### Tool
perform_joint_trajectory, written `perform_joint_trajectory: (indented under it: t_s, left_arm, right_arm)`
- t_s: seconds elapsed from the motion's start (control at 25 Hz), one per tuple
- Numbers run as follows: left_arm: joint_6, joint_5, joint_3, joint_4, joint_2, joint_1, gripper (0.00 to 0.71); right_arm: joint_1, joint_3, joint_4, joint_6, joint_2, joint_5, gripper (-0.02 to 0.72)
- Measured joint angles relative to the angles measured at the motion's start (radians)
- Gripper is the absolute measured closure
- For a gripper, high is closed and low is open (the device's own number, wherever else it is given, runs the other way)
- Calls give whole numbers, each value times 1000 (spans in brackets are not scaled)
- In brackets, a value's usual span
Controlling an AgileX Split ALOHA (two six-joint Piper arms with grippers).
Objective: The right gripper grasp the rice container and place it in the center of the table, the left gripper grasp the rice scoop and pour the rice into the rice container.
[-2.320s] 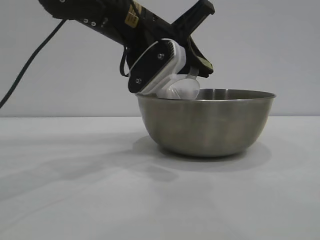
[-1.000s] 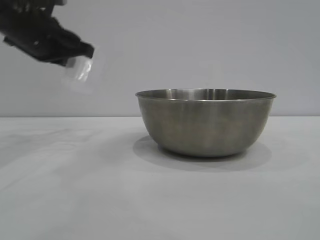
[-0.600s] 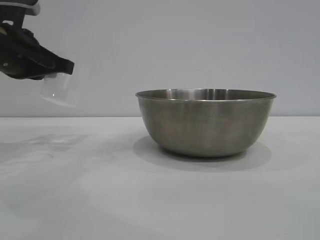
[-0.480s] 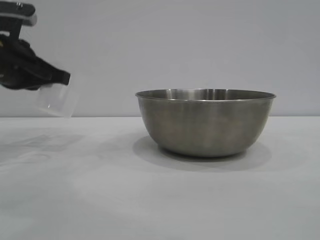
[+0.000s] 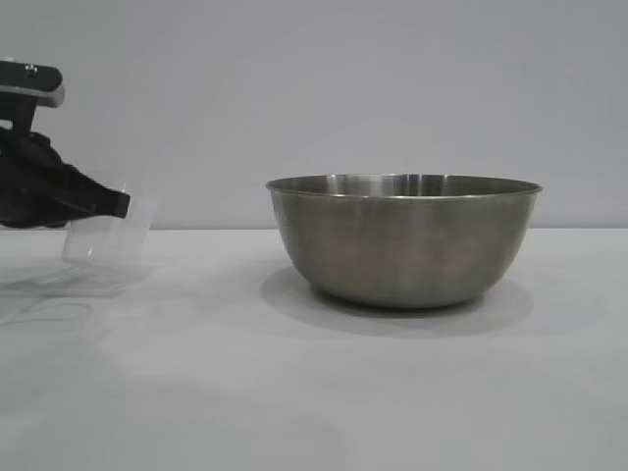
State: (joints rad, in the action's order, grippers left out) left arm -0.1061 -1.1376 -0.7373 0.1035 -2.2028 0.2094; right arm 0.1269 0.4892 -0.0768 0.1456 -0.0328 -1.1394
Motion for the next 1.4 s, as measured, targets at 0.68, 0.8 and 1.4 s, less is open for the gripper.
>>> perform_joint_trajectory:
  t_s: [0.68,0.8,1.4]
  left_arm:
    - [19,2,168,-45,68,0,462]
    - [22,2,207,-45,172,0,462]
    - [-11,239,271,-127,887,0,436]
  right_arm:
    - [0,0,0,0,0,0,267]
    - [0,0,0,0,0,0,267]
    - [0,0,0,0,0,0,267]
